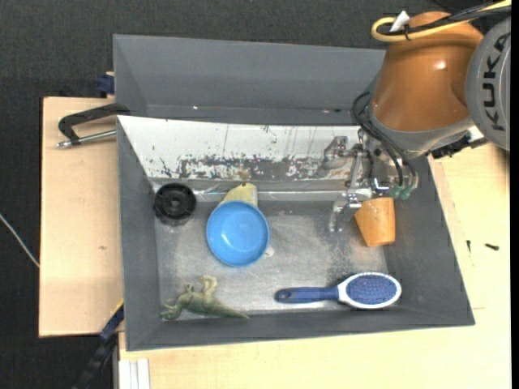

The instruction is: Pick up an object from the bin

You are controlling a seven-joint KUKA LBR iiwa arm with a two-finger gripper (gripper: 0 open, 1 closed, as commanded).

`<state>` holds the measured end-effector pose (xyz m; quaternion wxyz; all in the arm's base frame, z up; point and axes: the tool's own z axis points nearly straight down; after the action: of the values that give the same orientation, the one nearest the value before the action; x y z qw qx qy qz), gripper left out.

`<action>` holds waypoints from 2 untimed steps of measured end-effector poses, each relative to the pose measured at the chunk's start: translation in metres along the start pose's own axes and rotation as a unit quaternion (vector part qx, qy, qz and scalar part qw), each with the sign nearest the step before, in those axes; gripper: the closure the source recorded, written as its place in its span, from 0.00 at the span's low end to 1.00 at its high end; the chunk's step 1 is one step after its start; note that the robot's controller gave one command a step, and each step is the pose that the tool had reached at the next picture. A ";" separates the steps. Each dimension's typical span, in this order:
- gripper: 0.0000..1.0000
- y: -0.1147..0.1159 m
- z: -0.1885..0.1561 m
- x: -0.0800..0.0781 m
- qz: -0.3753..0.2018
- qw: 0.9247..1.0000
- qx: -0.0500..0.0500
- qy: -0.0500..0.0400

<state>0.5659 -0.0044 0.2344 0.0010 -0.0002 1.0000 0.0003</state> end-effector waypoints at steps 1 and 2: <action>0.00 0.006 0.164 0.015 -0.067 0.998 -0.001 -0.002; 0.00 0.143 0.133 0.020 -0.010 1.000 -0.003 -0.002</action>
Offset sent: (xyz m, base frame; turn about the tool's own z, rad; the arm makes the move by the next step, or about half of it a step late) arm -0.0171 0.0042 -0.1644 -0.1334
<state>0.5462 0.1383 0.1016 0.0030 -0.0100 0.9999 0.0029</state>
